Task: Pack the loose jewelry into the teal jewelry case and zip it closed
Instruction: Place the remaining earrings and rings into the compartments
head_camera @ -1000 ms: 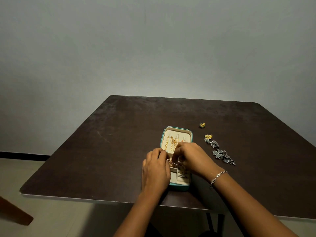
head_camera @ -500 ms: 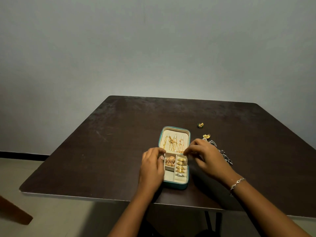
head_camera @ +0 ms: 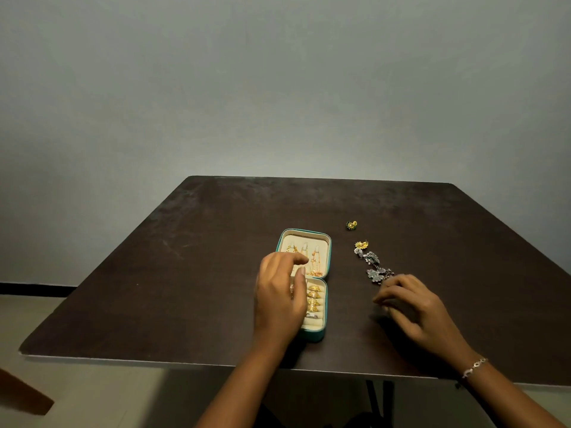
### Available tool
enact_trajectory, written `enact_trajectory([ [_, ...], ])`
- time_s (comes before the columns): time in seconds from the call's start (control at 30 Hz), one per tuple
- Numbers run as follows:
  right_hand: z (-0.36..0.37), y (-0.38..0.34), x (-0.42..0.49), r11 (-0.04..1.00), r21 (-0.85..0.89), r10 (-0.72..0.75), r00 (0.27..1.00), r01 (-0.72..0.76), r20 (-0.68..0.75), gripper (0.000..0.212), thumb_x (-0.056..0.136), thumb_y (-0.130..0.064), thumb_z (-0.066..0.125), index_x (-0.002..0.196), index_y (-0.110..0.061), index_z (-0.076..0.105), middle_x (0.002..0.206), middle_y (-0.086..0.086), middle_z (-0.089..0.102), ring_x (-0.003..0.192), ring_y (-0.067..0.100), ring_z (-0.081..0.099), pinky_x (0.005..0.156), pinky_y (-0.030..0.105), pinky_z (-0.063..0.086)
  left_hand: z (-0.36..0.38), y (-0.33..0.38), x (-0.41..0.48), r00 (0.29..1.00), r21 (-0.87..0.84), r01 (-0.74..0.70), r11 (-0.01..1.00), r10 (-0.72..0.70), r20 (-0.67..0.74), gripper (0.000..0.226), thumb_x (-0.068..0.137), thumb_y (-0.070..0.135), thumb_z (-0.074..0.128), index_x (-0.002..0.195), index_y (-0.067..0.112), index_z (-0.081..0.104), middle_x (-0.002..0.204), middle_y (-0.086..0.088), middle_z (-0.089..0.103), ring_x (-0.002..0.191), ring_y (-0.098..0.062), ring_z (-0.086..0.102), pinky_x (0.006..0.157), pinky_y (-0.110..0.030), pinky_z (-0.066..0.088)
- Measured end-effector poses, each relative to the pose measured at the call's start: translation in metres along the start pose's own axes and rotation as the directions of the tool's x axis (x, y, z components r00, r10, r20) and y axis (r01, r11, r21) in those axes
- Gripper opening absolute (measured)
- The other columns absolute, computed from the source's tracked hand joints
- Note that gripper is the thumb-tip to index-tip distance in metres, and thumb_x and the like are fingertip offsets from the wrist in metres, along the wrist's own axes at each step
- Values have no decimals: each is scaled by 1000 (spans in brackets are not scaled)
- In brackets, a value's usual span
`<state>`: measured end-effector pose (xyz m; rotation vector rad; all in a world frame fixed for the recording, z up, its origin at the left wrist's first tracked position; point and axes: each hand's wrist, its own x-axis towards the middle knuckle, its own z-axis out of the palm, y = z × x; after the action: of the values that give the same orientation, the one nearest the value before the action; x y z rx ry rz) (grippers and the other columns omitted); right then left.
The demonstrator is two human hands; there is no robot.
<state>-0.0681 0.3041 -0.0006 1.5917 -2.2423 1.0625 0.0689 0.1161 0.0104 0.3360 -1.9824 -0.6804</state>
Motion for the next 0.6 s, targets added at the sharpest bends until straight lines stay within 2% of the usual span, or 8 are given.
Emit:
enact_trajectory([
  [0.07,-3,9,-3,985,117,134,989,-126,-65,10,81,-14,58,79,-24,60,89,-13,56,87,8,55,75,16,42,12,14,-1,999,-52,-48,997,47,-17,20,85,17,42,88,9,60,88,0,61,89,-6,49,77,-11,36],
  [0.13,-5,17,-5,937,237,287,952,-255,-108,19,81,-4,65,75,-22,61,86,-8,59,81,11,57,71,20,45,26,27,-3,997,-112,-74,991,72,-23,18,85,14,43,87,7,60,85,-4,61,85,-10,50,76,-16,38],
  [0.27,-11,30,-5,839,356,474,874,-412,-105,14,79,0,66,76,-14,62,85,1,62,77,14,59,69,29,48,59,46,-13,997,-210,-54,976,65,48,16,86,14,44,90,8,59,86,-4,60,85,-9,51,75,-16,39],
  [0.37,-10,38,-3,793,388,546,830,-470,-111,13,78,0,67,79,-13,63,88,6,63,82,19,61,73,31,49,83,49,-20,989,-239,12,971,23,143,16,86,15,45,93,11,58,90,-2,59,87,-10,52,76,-19,42],
  [0.47,-8,43,-1,778,378,577,810,-502,-111,18,78,0,67,82,-17,64,95,4,63,88,14,60,73,22,45,102,47,-19,973,-200,118,973,-74,217,17,85,8,46,95,10,60,95,-4,60,90,-14,54,79,-18,39],
  [0.53,-7,45,-2,780,363,579,808,-509,-111,21,78,0,66,83,-21,64,96,2,62,89,11,59,73,18,44,113,42,-15,961,-147,205,968,-171,217,19,85,0,47,96,8,60,97,-5,60,92,-16,55,78,-15,36],
  [0.6,-7,44,-2,784,363,575,810,-504,-119,23,78,1,65,82,-22,64,96,0,61,88,7,58,72,12,43,123,38,-9,943,-106,288,952,-262,203,18,84,-3,50,93,8,61,96,-7,59,92,-20,55,79,-18,37],
])
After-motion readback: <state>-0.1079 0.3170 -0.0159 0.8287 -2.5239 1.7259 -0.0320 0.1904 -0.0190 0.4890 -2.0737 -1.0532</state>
